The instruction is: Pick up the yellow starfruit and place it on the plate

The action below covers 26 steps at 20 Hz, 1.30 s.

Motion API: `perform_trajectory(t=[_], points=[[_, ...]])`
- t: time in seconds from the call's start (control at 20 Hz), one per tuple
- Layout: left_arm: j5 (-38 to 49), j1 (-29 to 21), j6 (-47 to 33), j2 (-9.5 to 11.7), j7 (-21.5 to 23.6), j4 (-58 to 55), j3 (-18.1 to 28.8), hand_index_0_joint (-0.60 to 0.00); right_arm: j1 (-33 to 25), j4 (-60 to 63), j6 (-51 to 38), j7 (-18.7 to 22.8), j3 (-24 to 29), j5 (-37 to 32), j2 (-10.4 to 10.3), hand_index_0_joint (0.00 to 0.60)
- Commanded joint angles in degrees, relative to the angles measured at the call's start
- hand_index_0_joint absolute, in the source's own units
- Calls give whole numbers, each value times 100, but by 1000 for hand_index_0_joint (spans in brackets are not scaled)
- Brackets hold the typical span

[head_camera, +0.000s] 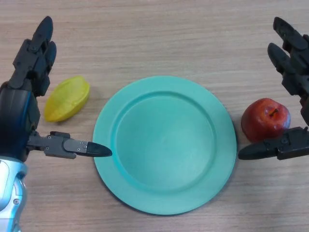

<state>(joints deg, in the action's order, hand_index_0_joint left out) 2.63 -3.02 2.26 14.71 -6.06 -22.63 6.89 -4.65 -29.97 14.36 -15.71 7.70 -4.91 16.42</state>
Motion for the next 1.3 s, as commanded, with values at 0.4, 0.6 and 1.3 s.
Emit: perform_trajectory(t=[0.4,0.6,1.3], points=[[-515,-11,-1075,79,295,-173,200,0,-99,-491,-635,381,424,-408,131,0],[-645,-313,-1116,186,555,295,309,0,-100,-554,-565,416,307,-330,92,0],[36,-2023,-2946,597,1068,4359,182,0,40,-560,-695,487,610,-569,117,0]])
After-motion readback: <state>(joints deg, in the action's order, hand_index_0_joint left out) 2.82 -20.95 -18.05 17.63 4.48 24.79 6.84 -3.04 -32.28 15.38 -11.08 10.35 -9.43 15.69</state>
